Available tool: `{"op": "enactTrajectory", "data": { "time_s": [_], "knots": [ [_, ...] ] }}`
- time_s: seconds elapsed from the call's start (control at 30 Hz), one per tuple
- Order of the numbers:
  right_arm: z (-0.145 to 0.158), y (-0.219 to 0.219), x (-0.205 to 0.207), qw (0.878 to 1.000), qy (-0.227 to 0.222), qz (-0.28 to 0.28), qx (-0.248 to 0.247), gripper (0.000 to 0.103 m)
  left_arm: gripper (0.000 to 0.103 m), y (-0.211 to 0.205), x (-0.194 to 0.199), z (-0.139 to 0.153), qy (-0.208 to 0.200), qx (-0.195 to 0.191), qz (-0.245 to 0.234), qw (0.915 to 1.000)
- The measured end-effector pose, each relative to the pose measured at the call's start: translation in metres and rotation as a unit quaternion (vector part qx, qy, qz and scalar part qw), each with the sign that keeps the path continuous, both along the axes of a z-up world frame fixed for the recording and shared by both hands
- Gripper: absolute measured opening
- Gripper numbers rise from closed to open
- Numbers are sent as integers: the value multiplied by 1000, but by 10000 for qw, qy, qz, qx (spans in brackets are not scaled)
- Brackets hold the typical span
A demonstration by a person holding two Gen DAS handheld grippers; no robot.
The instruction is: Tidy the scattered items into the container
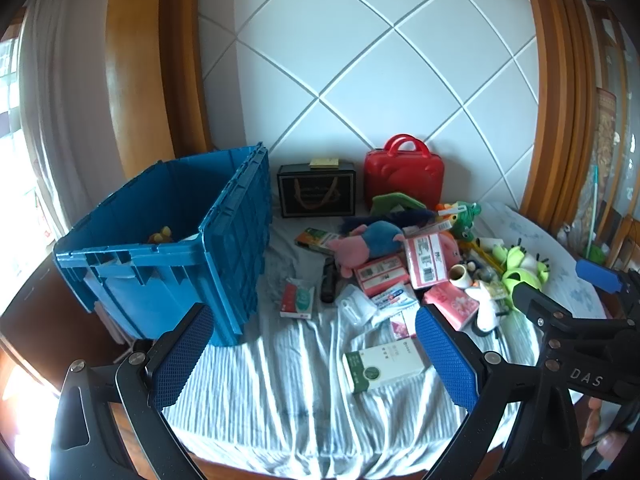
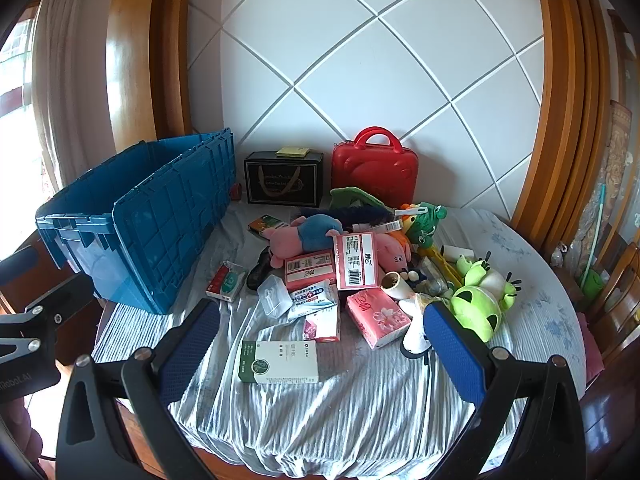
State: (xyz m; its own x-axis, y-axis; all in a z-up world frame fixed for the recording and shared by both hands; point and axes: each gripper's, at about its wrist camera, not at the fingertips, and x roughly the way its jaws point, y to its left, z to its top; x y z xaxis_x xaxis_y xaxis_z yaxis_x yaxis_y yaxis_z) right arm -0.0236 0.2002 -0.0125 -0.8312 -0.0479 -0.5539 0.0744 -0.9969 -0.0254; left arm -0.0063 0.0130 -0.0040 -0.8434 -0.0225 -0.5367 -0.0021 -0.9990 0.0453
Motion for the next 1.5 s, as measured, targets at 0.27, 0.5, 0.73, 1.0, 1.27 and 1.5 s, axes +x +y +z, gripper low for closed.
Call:
{"op": "enactTrajectory", "data": {
  "time_s": [0.27, 0.5, 0.73, 1.0, 1.27, 1.5],
  "knots": [
    [-2, 4, -5, 10000, -36, 14, -15, 103, 102, 5, -6, -4, -41, 19, -45, 10000],
    [-7, 12, -12, 9999, -93, 74, -75, 103, 102, 15, -13, -10, -113, -51, 34, 9999],
    [-18, 25, -26, 9996, -234, 124, -127, 103, 102, 30, -25, -19, -229, 51, 0, 9997],
    [-33, 49, -49, 9989, -437, 166, -70, 103, 102, 62, -47, -33, -282, 47, -68, 9996],
    [-52, 80, -72, 9983, -587, 15, -48, 103, 102, 93, -76, -62, -510, -96, -173, 9985],
    [-78, 104, -101, 9956, -881, -321, -69, 103, 102, 114, -127, -101, -984, -143, -393, 9943]
  ]
}}
